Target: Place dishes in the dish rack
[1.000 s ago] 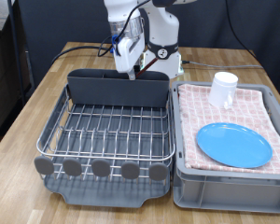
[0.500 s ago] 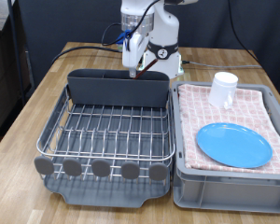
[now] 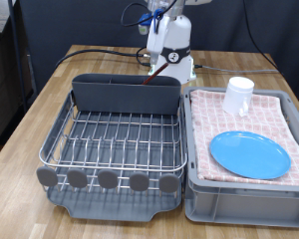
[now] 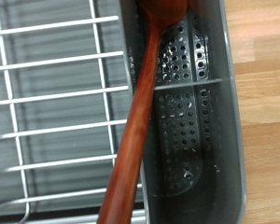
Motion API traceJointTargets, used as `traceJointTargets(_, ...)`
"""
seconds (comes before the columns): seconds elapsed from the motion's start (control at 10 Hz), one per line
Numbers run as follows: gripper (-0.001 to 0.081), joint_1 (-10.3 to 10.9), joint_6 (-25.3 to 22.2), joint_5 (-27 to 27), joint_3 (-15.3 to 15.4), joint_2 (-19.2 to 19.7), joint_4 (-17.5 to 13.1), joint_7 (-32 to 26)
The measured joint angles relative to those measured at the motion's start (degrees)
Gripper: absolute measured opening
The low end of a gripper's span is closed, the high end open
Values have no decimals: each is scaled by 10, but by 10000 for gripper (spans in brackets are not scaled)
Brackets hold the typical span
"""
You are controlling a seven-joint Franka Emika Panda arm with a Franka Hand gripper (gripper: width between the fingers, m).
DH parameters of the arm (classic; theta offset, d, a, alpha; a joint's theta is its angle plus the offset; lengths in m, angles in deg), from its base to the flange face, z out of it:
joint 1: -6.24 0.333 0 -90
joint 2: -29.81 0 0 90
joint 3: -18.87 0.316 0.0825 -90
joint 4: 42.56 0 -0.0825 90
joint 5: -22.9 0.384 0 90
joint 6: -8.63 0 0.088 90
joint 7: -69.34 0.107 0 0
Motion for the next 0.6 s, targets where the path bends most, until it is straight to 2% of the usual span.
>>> traceJointTargets(0.3,802,10,-44,8,55,-25,-25,-1)
traceJointTargets(0.4,802,23,-50,21,64,-25,-36,-8)
traceJointTargets(0.6,802,63,-53,49,71,-16,-61,-36)
